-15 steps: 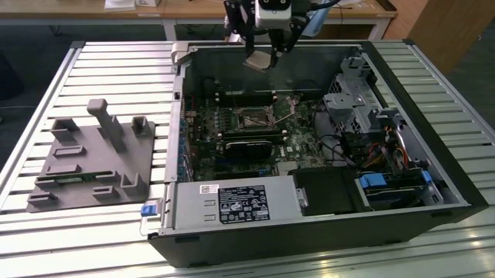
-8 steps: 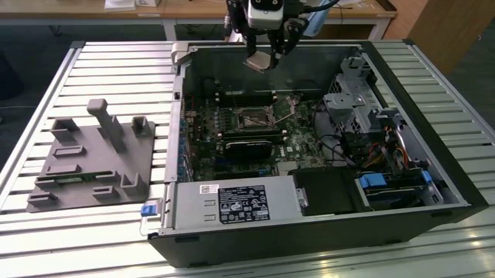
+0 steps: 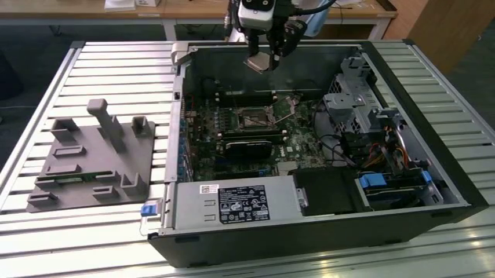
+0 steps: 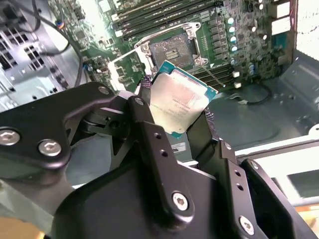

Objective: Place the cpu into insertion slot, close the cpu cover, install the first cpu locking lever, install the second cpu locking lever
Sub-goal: 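Place the cpu into insertion slot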

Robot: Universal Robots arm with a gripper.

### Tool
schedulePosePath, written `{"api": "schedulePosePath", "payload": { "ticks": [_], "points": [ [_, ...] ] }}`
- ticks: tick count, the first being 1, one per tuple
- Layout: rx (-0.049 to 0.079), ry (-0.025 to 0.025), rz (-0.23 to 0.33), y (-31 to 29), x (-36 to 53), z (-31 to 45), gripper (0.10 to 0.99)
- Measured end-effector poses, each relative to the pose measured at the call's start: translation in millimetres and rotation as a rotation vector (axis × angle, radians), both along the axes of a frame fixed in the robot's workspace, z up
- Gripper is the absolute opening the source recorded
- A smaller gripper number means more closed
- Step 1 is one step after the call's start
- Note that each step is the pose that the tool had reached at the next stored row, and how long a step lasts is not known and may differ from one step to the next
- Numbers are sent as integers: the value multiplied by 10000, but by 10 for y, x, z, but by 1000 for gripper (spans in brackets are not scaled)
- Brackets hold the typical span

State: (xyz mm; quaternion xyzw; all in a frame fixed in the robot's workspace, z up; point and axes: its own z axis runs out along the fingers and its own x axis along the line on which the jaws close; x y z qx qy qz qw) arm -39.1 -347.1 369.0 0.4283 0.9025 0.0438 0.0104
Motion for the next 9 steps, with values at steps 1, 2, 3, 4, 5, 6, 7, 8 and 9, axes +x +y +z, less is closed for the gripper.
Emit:
{"api": "schedulePosePath", "payload": {
  "ticks": [1,2,3,4,5,6,7,8,9],
  "points": [
    [0,0,-169,0,0,-2,537],
    [0,0,-338,0,0,-4,537],
    [0,0,-512,0,0,-6,537],
    [-1,0,-689,0,0,-8,537],
    [-1,0,-879,0,0,-10,537],
    [-1,0,-1055,0,0,-12,537],
    [-1,0,-1227,0,0,-13,537],
    [-1,0,-1399,0,0,-15,537],
    [-1,0,-1563,0,0,-17,537]
  ]
}}
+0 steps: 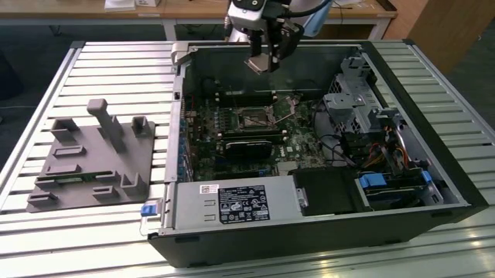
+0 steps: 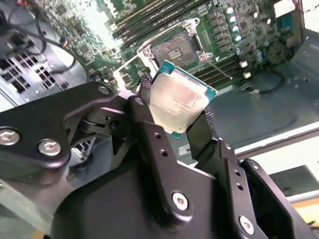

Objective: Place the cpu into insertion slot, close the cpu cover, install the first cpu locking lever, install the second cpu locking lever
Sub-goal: 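Place the cpu into insertion slot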

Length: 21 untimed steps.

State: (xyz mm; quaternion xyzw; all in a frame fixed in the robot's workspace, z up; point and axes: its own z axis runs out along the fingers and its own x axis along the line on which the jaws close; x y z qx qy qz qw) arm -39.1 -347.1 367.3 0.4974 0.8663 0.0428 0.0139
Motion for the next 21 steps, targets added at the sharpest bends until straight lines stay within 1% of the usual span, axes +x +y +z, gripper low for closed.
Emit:
{"api": "schedulePosePath", "payload": {
  "ticks": [12,21],
  "points": [
    [0,1,-2157,0,0,-29,537],
    [-2,1,-3623,1,0,-48,537]
  ]
}}
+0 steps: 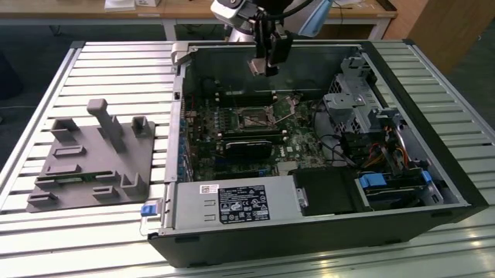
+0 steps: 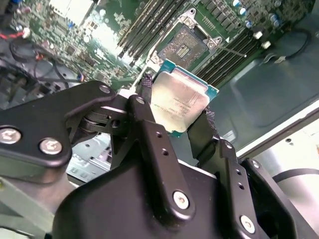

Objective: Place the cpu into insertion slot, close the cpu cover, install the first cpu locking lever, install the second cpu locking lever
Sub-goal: 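Place the cpu into insertion slot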

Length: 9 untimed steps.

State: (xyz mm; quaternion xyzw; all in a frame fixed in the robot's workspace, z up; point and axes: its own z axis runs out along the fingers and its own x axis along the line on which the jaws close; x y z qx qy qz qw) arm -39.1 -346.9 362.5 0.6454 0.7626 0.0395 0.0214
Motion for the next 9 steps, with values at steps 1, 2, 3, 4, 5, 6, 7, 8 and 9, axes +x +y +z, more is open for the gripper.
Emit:
{"api": "schedulePosePath", "payload": {
  "ticks": [1,2,3,4,5,6,7,8,9],
  "points": [
    [0,0,-160,0,0,-2,537],
    [0,0,-313,0,0,-5,537],
    [1,-1,-446,0,0,-8,537],
    [0,1,-489,0,0,-12,537],
    [-1,0,-489,0,0,-21,537],
    [-2,0,-491,0,0,-33,537],
    [-1,-1,-491,1,0,-47,537],
    [-7,-1,-494,1,0,-60,537],
    [-29,-2,-528,2,0,-71,537]
  ]
}}
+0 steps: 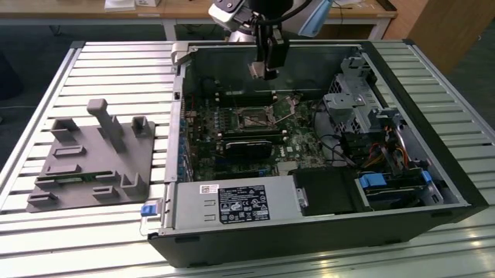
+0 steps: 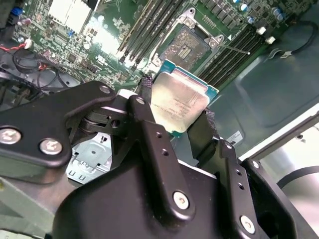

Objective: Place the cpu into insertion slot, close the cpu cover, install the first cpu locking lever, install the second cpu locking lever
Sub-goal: 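Place the cpu into insertion slot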

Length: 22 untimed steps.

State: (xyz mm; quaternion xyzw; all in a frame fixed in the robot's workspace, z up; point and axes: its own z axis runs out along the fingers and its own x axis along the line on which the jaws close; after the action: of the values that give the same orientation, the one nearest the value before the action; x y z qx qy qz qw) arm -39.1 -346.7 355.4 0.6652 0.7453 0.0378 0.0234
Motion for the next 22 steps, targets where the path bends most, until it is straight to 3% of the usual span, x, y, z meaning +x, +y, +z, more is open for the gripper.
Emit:
{"api": "schedulePosePath", "payload": {
  "ticks": [7,16,22],
  "points": [
    [-59,17,-546,9,1,-83,537],
    [-63,188,-769,89,28,-235,537],
    [-63,193,-767,129,29,-331,537]
  ]
}}
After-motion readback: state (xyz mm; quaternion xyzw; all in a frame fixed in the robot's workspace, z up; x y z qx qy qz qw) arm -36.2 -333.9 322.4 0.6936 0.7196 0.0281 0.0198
